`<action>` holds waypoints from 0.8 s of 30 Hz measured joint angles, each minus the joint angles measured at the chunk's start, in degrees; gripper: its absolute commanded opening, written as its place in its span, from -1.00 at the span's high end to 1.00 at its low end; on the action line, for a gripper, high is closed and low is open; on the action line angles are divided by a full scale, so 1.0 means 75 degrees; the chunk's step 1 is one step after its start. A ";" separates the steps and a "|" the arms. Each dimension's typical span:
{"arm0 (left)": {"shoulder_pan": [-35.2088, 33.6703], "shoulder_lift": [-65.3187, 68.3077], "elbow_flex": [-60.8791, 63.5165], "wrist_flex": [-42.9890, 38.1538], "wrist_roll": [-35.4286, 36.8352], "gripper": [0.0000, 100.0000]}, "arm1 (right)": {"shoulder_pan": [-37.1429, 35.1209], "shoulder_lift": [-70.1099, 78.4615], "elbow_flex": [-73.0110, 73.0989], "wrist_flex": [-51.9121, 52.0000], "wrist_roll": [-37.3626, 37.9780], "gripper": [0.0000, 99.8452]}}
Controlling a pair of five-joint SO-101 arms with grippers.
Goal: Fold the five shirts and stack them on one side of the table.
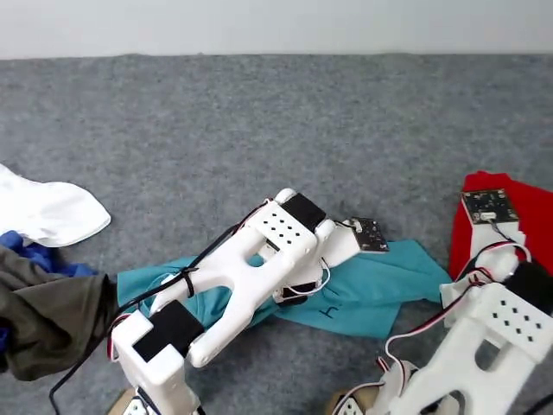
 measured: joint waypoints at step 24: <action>-0.0645 -0.1242 -0.0094 0.0774 -0.0023 0.97 | -0.0012 0.0000 0.0000 0.0000 0.0000 0.37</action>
